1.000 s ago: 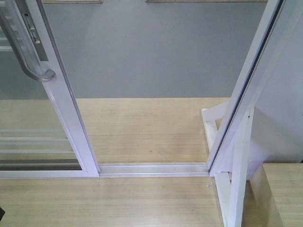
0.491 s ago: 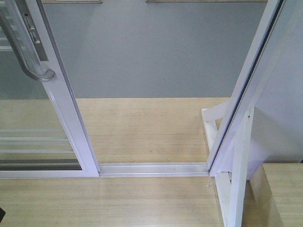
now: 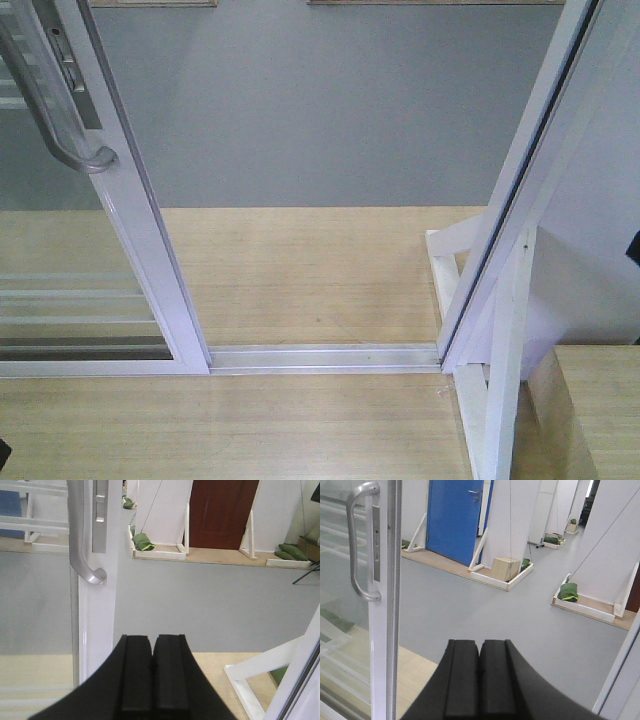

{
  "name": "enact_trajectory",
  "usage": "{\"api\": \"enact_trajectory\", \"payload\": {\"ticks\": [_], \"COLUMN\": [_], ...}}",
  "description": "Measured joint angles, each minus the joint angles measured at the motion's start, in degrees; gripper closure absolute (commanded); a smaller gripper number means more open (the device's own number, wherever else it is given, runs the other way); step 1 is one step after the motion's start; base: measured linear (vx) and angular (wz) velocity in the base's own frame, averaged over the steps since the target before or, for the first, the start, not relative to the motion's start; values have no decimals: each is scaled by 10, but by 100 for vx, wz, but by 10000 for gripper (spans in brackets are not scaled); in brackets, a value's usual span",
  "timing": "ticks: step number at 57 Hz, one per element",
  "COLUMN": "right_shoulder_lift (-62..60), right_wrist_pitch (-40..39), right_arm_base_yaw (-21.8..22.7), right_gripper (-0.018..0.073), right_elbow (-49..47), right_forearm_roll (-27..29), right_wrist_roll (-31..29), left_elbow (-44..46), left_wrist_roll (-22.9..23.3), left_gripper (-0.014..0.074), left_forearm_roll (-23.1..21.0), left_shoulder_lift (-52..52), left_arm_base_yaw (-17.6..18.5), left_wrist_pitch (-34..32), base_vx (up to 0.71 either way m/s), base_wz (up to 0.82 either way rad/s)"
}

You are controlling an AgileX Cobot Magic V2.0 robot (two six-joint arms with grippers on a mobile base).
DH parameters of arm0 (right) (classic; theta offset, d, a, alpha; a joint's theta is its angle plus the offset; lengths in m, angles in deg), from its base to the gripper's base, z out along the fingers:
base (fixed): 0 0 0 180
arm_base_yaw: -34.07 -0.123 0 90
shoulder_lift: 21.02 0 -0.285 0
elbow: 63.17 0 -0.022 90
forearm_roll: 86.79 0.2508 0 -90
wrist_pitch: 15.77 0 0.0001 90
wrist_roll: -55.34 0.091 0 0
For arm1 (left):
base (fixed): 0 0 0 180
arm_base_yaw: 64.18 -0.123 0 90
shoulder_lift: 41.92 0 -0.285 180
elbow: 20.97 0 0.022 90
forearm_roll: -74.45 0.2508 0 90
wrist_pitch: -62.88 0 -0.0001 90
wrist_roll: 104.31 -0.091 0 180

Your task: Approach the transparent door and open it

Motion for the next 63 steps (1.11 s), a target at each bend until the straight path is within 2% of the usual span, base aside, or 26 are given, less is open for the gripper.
{"api": "enact_trajectory", "payload": {"ticks": [14,18,26,30,45,49,63], "right_shoulder_lift": [-120,-158,-177,-177,-177,-177,-177], "right_wrist_pitch": [-60,-55,-37,-36,-35,-35,-34], "right_arm_base_yaw": [0,0,3,18,149,171,185], "right_gripper": [564,564,564,564,564,564,564], "right_elbow": [232,266,272,272,272,272,272], "right_forearm_roll": [15,15,15,15,15,15,15], "right_wrist_roll": [27,34,34,34,34,34,34], "left_elbow": [0,0,0,0,0,0,0], "left_wrist_roll": [0,0,0,0,-1,-1,-1], "left_gripper": [594,594,594,594,594,594,594], "left_forearm_roll": [0,0,-1,-1,-1,-1,-1], "left_shoulder_lift": [0,0,0,0,0,0,0], "left_arm_base_yaw": [0,0,0,0,0,0,0], "left_wrist_pitch": [0,0,0,0,1,1,1], "base_vx": [0,0,0,0,0,0,0], "base_wz": [0,0,0,0,0,0,0]}}
